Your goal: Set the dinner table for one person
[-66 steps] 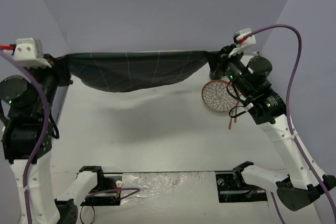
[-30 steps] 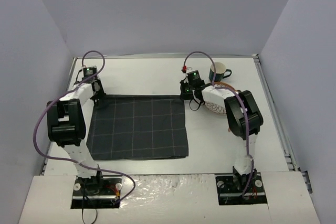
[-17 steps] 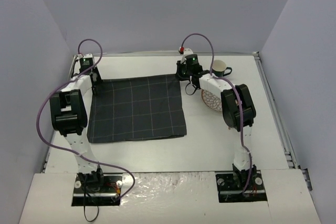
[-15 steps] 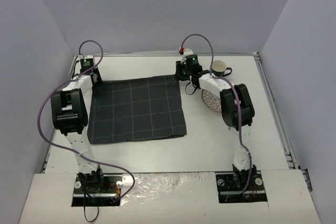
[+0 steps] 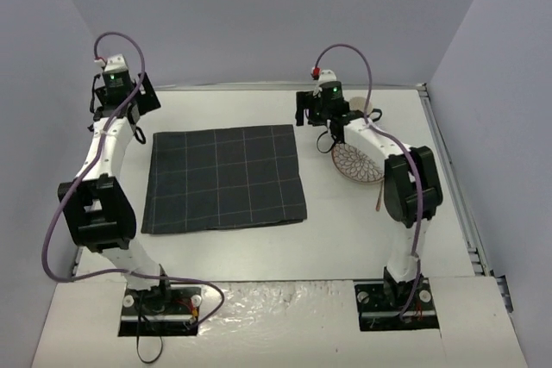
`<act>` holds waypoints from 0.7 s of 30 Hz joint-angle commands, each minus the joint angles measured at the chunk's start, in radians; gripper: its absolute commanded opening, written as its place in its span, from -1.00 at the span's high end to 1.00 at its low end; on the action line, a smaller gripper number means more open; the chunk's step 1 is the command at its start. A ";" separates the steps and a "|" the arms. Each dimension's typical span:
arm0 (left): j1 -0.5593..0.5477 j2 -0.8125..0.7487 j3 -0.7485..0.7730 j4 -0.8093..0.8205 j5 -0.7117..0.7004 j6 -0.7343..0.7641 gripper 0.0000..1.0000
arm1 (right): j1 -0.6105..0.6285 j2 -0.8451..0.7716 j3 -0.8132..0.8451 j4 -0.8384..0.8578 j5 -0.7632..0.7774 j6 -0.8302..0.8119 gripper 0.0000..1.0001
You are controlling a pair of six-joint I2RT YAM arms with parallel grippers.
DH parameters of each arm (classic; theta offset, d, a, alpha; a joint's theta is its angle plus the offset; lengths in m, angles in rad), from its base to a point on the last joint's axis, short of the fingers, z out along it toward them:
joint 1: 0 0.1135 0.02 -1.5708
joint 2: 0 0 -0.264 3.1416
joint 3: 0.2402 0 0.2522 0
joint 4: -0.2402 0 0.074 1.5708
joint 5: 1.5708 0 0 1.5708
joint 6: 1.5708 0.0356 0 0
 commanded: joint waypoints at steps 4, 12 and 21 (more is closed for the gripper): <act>-0.015 -0.403 -0.322 -0.207 -0.024 -0.196 -0.61 | 0.055 -0.321 -0.334 0.028 0.051 0.161 -0.58; -0.007 -0.498 -0.621 -0.215 -0.042 -0.279 -0.42 | 0.109 -0.464 -0.650 0.058 0.058 0.215 -0.58; -0.012 -0.350 -0.665 -0.136 -0.039 -0.372 -0.28 | 0.225 -0.403 -0.750 0.144 0.047 0.273 -0.49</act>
